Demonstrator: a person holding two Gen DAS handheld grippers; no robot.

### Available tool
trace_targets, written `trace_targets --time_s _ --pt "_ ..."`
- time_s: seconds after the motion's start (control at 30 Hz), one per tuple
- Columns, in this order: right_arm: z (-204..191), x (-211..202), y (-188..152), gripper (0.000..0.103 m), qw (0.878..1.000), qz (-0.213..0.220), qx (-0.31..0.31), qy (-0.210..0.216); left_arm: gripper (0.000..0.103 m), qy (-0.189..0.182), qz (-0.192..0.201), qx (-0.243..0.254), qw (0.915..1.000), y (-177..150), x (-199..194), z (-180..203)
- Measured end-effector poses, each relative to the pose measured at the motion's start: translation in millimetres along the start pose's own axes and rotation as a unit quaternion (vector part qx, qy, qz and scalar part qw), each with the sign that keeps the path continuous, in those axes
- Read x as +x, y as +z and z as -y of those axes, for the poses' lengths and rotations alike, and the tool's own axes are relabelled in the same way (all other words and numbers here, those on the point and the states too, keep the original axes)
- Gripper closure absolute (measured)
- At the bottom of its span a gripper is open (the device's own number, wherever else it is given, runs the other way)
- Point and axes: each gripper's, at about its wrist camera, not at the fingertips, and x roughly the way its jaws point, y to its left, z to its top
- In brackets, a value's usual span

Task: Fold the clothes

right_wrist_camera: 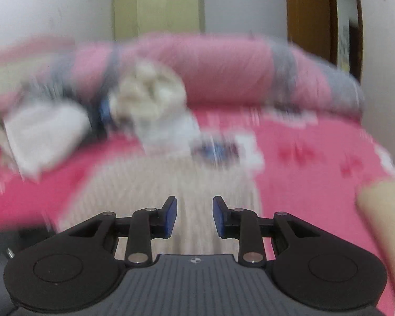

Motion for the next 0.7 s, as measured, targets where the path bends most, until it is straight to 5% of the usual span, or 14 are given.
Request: trace_targets --time_s 0.13,0.33,0.53,0.63,0.7 --pt "1 -17 -11 0.055 1.000 0.001 0.007 -0.001 0.047 0.018 -0.019 -0.009 0.9996 7 -9 3" --pt "2 -43 -29 0.059 1.000 0.004 0.018 -0.001 0.048 0.052 -0.048 -0.108 0.9916 10 -48 -14" --pt "-6 -78 -42 0.061 1.000 0.012 0.011 -0.002 0.051 0.038 -0.051 -0.257 0.9644 -10 -94 -70" --pt "-17 -92 -53 0.064 1.000 0.001 0.012 0.012 0.052 0.049 -0.043 -0.267 0.9616 -8 -101 -83" --pt "-19 -77 -76 0.068 0.998 -0.050 0.029 0.008 0.052 0.048 -0.038 -0.262 0.9631 -6 -101 -81"
